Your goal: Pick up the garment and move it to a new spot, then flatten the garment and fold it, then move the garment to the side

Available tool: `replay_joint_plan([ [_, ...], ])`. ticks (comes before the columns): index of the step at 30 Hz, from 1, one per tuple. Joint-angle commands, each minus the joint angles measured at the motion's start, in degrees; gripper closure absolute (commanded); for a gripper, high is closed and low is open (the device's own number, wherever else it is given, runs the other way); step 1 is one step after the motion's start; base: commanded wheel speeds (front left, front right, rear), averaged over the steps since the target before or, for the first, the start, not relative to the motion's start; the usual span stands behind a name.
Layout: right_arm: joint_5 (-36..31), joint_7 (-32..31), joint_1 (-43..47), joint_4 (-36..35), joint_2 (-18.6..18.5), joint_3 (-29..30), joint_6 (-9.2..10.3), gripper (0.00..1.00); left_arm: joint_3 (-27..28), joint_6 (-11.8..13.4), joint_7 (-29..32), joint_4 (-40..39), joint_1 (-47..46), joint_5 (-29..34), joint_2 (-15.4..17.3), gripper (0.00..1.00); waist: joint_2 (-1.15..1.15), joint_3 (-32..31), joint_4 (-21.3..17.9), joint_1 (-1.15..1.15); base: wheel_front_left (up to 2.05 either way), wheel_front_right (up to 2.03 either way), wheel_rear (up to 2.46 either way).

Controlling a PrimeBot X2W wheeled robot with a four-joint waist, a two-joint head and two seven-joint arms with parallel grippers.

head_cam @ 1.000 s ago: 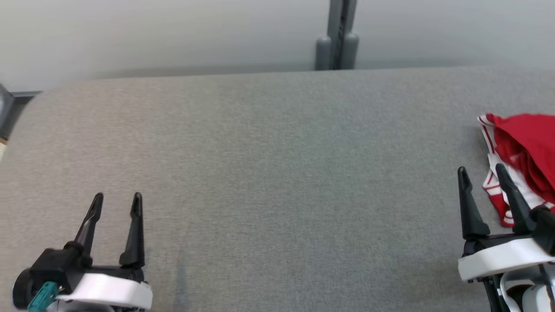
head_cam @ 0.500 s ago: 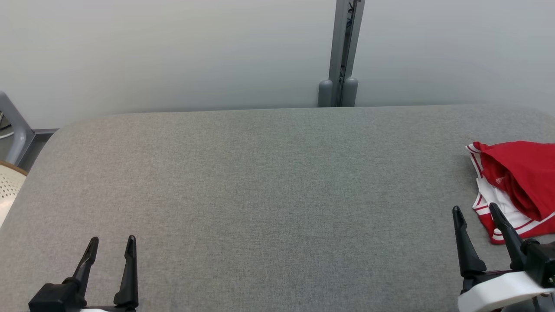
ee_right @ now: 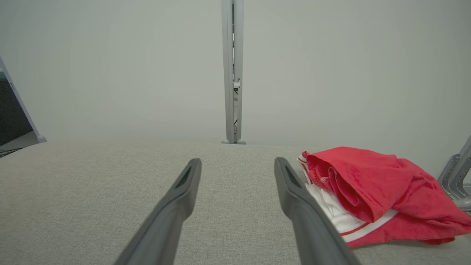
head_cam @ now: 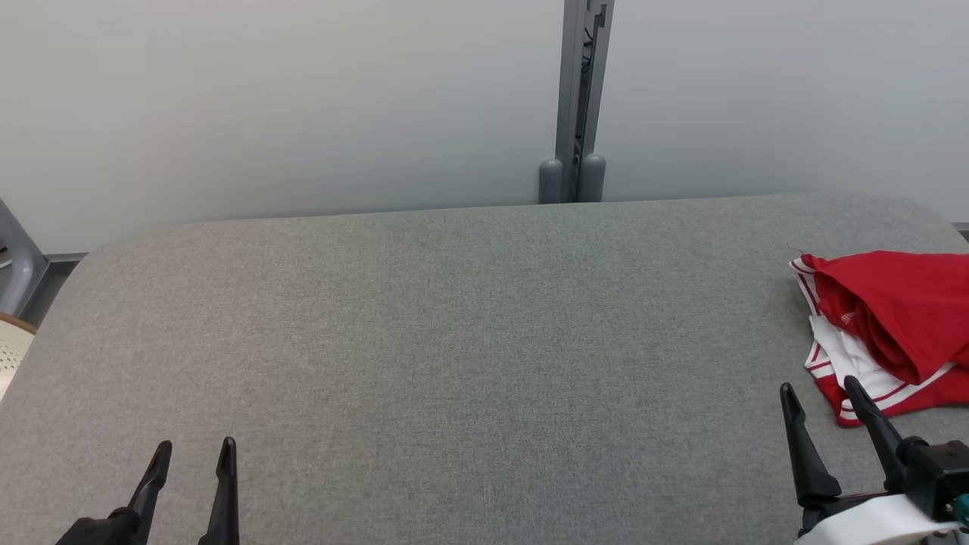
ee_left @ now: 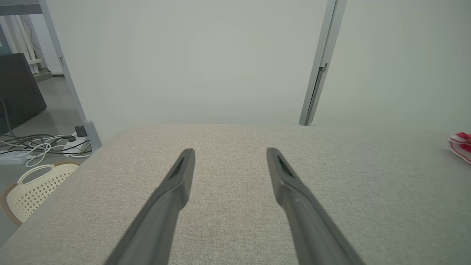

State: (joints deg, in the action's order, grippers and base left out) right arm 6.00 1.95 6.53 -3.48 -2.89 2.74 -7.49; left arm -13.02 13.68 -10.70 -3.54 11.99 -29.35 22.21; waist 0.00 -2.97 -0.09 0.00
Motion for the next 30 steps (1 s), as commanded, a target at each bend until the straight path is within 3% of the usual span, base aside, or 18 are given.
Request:
replay_joint_plan([
  [1, -0.58, -0.23, 0.41, -0.41, -0.13, 0.07, -0.01, 0.00, 0.31, 0.16, -0.43, -0.06, 0.37, -0.41, 0.29, 0.00, 0.00, -0.01, 0.03, 0.00, 0.00, 0.00, 0.00],
  [30, 1.28, 0.13, 0.63, 0.71, -0.11, -0.11, 0.00, 0.00, -0.60, 0.48, -0.22, 0.31, -0.14, -0.49, 1.20, 0.00, 0.00, -0.27, 0.45, 0.00, 0.00, 0.00, 0.00],
])
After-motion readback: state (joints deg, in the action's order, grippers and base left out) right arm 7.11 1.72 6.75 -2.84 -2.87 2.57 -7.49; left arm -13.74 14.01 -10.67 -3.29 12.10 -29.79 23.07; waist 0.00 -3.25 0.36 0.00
